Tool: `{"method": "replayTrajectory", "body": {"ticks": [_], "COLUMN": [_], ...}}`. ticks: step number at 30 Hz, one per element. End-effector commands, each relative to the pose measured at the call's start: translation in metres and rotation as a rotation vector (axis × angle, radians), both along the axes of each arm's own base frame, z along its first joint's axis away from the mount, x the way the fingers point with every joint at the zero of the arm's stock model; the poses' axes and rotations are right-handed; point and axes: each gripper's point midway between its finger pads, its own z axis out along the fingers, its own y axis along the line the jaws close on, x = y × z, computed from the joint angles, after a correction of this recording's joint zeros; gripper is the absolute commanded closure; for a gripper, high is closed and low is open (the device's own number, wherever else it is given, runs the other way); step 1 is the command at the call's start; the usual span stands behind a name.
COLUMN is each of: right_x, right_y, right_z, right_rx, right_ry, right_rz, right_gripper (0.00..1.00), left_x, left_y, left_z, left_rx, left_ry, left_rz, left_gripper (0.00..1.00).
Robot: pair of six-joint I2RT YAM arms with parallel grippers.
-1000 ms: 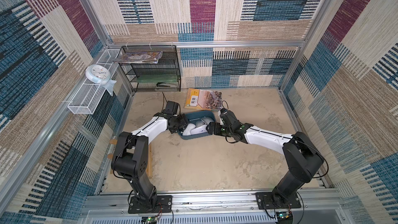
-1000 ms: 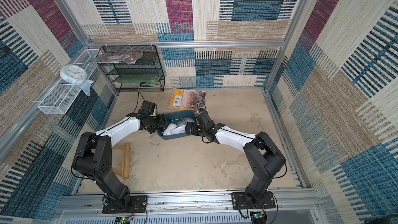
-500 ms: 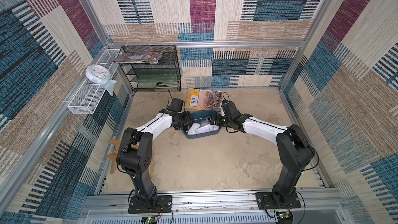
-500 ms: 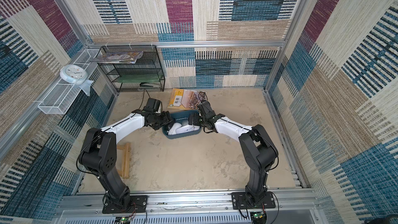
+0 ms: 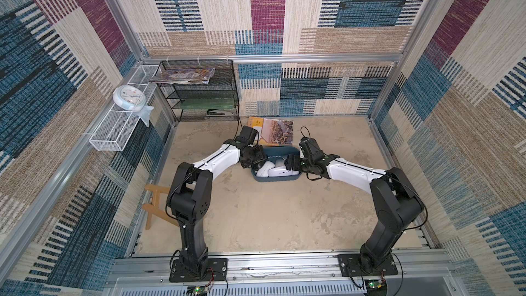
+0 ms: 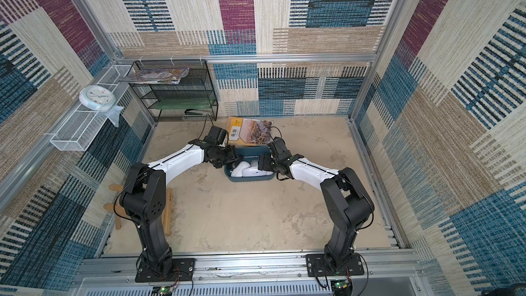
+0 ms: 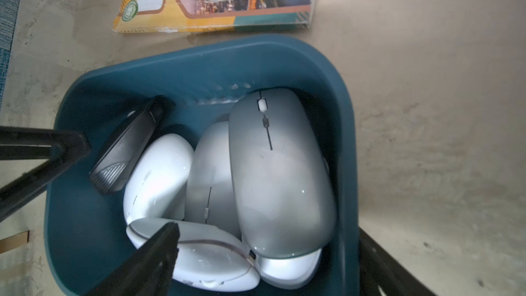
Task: Take out the mouse from the storage box
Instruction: Move the storage box to the center of the board.
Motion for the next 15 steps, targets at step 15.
{"method": "replayTrajectory", "body": {"ticks": [15], "right_x": [-0.006], "right_y": [-0.028], "right_z": [0.004], "right_rx": [0.058], "right_ry": [-0.007], "right_rz": [-0.052], "right_gripper": [0.07], "left_x": [-0.018], "left_y": [-0.037], "left_z": [0.002], "left_rx": [-0.009], "left_ry": [0.006], "left_rz": [-0.089], "left_gripper": [0.21]}}
